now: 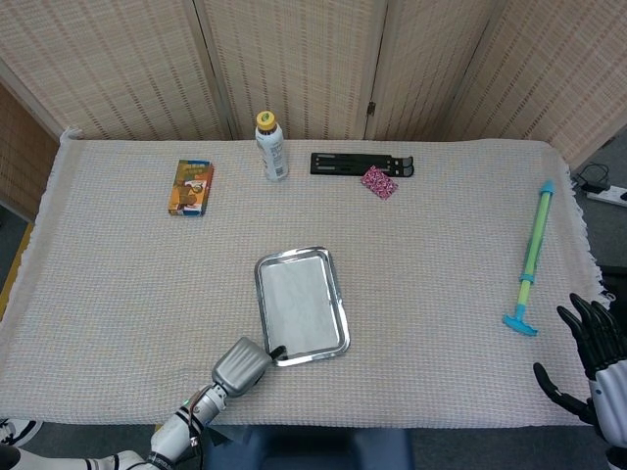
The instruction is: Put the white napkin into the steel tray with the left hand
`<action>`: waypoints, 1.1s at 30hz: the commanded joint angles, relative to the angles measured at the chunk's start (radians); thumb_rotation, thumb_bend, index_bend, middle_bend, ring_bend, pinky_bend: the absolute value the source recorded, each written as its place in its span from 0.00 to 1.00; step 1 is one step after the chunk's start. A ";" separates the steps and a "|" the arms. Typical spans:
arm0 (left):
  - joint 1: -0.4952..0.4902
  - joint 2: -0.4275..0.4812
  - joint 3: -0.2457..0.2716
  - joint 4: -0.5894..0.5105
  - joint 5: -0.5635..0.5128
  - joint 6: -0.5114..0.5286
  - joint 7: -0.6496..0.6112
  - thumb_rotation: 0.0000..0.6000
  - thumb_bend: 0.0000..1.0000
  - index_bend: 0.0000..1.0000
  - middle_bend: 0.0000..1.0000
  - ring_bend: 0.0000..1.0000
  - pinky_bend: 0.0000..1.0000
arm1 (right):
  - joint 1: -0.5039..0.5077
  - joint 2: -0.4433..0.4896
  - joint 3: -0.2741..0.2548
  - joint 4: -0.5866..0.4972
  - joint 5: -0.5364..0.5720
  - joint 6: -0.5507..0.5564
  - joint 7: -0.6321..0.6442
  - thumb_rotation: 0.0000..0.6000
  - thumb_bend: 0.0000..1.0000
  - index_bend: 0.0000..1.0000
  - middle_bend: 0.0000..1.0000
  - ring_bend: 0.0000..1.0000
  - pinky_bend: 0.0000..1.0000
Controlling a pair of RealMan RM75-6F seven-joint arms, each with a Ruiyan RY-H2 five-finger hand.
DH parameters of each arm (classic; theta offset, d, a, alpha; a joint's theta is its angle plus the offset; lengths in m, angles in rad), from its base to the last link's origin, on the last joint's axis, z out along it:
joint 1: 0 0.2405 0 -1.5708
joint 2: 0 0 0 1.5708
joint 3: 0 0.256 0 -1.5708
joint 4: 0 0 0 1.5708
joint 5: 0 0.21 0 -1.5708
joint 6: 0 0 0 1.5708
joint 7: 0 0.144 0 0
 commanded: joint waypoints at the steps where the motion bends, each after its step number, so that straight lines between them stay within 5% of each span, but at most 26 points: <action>1: -0.003 -0.006 -0.001 0.005 0.002 -0.002 -0.003 1.00 0.91 0.30 1.00 1.00 1.00 | -0.001 0.002 0.001 0.000 0.001 0.003 0.005 1.00 0.41 0.00 0.00 0.00 0.00; 23: 0.000 0.004 -0.006 -0.018 0.054 0.058 -0.009 1.00 0.90 0.29 1.00 1.00 1.00 | -0.002 0.003 -0.004 -0.002 -0.008 0.002 -0.002 1.00 0.41 0.00 0.00 0.00 0.00; 31: 0.037 0.088 0.006 -0.104 0.134 0.168 -0.023 1.00 0.90 0.27 1.00 0.99 1.00 | 0.001 0.000 -0.006 -0.002 -0.012 -0.005 -0.010 1.00 0.41 0.00 0.00 0.00 0.00; 33: 0.067 0.126 0.018 -0.121 0.175 0.237 -0.063 1.00 0.84 0.26 1.00 0.91 1.00 | 0.002 -0.001 -0.008 -0.001 -0.014 -0.007 -0.013 1.00 0.41 0.00 0.00 0.00 0.00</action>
